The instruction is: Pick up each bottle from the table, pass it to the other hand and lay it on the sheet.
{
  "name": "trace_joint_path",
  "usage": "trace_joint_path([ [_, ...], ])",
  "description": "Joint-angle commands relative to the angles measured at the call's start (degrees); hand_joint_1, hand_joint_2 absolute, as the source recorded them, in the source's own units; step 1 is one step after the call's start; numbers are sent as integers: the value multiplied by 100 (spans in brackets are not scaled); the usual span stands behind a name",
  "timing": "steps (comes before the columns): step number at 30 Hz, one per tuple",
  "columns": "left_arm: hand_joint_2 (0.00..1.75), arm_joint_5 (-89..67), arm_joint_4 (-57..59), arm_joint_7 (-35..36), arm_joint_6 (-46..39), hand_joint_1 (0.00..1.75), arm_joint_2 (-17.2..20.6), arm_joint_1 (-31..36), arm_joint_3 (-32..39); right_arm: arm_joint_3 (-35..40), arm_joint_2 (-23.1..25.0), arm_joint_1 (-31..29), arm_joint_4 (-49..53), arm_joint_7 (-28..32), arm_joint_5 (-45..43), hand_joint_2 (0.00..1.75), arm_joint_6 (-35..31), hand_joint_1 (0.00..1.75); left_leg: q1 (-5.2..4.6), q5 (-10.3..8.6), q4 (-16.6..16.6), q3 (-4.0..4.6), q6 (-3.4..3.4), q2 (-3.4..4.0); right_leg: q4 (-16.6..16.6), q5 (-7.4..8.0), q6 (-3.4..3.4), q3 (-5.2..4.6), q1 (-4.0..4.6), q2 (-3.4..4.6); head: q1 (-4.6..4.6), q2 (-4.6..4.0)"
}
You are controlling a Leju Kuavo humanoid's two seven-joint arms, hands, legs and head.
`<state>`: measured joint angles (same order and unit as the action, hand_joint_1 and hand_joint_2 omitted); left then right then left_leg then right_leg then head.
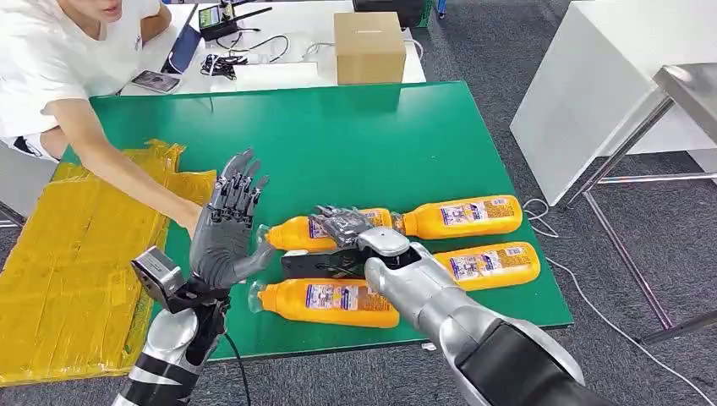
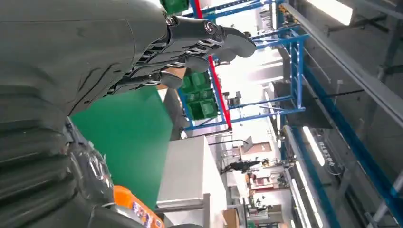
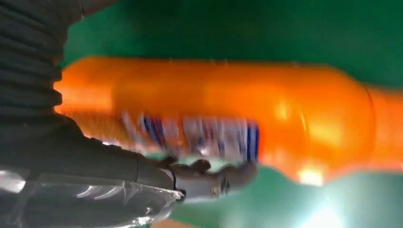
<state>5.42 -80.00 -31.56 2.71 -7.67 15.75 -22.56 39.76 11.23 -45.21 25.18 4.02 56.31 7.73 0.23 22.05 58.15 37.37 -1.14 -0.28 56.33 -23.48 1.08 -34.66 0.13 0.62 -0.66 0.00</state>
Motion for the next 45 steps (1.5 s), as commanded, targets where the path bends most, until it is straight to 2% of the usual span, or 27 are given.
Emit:
trace_joint_path([
  [1, 175, 44, 706, 3, -7, 0, 2, 400, -236, 249, -62, -302, -926, -23, -129, 175, 236, 0, -1, 7, -4, -29, 4, -20, -3, -14, 4, 37, -1, -27, 0, 0],
  [7, 175, 43, 705, 3, -8, 0, -3, 404, -239, 248, -73, -299, -929, -23, -128, 175, 232, 0, -3, 3, -4, -20, 3, -17, -1, -10, 3, 24, -2, -22, 0, 0],
  [8, 175, 78, 867, 4, 4, 0, -38, 519, -314, 199, -166, -208, -1081, -387, -152, 175, 512, 0, 0, 2, -6, -19, 4, -14, -7, -6, 2, 24, 0, -19, 0, 0],
  [11, 175, 81, 904, 5, -1, 0, -50, 534, -329, 237, -198, -189, -1118, -602, -72, 175, 474, 0, 1, 4, -9, -35, 5, -25, -11, -11, 2, 42, -1, -32, 0, 0],
  [15, 175, 98, 992, 17, -20, 0, -62, 538, -332, 201, -308, -111, -1191, -1141, 72, 175, 251, 0, 2, 1, -8, -38, 2, -20, -13, -6, 2, 43, 0, -25, 0, 0],
  [22, 175, 113, 1030, 42, -34, 0, -58, 562, -365, 154, -357, -27, -1221, -1436, 211, 175, -15, 0, 0, 1, -9, -49, 4, -21, -14, -7, 1, 55, 0, -26, 0, 0],
  [24, 175, 119, 1034, 76, -63, 0, -66, 540, -355, 204, -326, -57, -1209, -1720, 384, 175, -292, 0, 0, 4, -15, -70, 7, -25, -19, -11, 1, 76, 0, -34, 0, 0],
  [35, 175, 118, 1036, 89, -83, 0, -68, 526, -344, -6, -320, -121, -1202, -1884, 401, 175, -514, 0, -1, -1, -12, -72, 4, -17, -16, -3, 4, 74, -3, -27, 0, 0],
  [36, 175, 118, 1036, 89, -83, 0, -68, 526, -344, -6, -320, -121, -1202, -1884, 401, 175, -514, 23, -1, -1, -13, -76, 4, -16, -17, -4, 5, 78, -3, -28, 0, 0],
  [37, 175, 118, 1035, 89, -83, 0, -64, 532, -341, -7, -323, -131, -1201, -1885, 402, 175, -512, 154, -1, -3, -8, -68, 0, -14, -12, -1, 4, 69, -3, -22, 0, 0],
  [38, 175, 118, 1034, 88, -81, 0, -54, 545, -332, -16, -312, -126, -1199, -1882, 397, 175, -508, 175, -1, -4, -8, -67, 0, -12, -11, 0, 4, 68, -3, -20, 0, 0],
  [45, 175, 115, 1032, 88, -80, 0, -59, 564, -319, -227, -284, -110, -1169, -1738, 349, 175, -651, 175, -2, -3, -7, -66, 0, -12, -10, -1, 4, 68, -3, -20, 0, 0],
])
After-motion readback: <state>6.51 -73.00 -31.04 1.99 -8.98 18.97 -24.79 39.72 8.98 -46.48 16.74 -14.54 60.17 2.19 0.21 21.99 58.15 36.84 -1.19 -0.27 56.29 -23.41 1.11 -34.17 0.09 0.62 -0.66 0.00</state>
